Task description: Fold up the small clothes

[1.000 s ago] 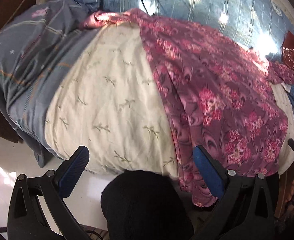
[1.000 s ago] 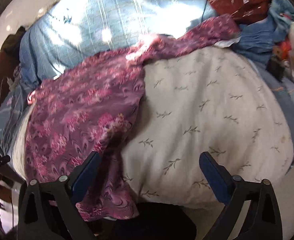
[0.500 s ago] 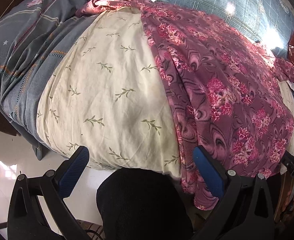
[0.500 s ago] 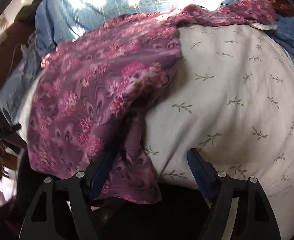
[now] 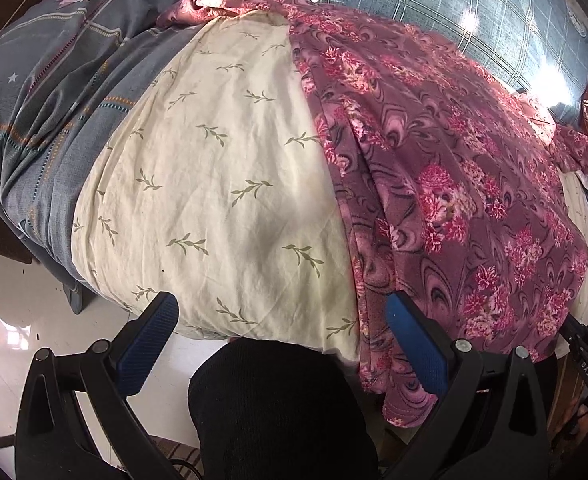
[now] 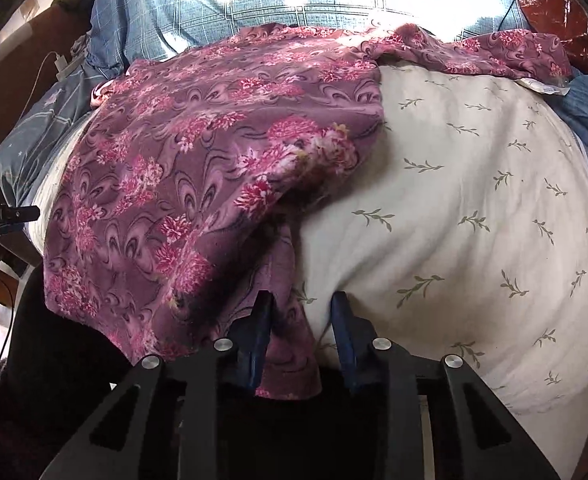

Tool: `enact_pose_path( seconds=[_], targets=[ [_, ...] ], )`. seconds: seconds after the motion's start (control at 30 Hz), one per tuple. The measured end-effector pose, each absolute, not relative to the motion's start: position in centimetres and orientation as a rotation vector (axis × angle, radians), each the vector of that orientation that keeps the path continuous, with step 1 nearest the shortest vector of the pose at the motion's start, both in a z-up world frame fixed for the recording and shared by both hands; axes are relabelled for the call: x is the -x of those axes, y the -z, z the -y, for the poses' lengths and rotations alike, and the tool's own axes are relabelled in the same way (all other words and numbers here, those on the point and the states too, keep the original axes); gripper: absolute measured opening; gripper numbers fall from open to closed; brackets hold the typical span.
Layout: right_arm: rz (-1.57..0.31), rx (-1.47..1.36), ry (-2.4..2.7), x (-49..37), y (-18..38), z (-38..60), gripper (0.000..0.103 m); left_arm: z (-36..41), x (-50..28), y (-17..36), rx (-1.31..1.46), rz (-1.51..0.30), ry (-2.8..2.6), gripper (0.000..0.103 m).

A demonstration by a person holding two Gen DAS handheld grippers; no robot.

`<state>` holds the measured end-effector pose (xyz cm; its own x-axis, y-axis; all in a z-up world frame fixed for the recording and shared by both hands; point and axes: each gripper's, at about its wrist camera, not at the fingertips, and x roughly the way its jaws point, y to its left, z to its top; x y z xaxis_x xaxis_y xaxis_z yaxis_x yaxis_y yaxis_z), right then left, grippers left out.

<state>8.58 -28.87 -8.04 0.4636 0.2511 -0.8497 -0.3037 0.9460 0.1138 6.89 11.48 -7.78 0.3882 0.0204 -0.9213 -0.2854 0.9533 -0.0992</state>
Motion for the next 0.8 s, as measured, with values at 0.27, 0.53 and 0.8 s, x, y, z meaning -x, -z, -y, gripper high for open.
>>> enact_pose_path(
  seconds=[0.27, 0.53, 0.8],
  targets=[
    [-0.935, 0.067, -0.366, -7.9, 6.8, 27.7, 0.022, -11.8, -6.8, 7.5, 0.271, -1.15, -0.209, 0.103],
    [-0.994, -0.034, -0.435, -9.1, 7.8, 28.4, 0.003, -11.7, -6.6, 7.2, 0.266, -1.144, -0.216, 0.103],
    [-0.897, -0.345, -0.327, -5.7, 4.9, 38.3, 0.004, -11.3, -7.2, 8.9, 0.28, -1.198, -0.193, 0.103]
  ],
)
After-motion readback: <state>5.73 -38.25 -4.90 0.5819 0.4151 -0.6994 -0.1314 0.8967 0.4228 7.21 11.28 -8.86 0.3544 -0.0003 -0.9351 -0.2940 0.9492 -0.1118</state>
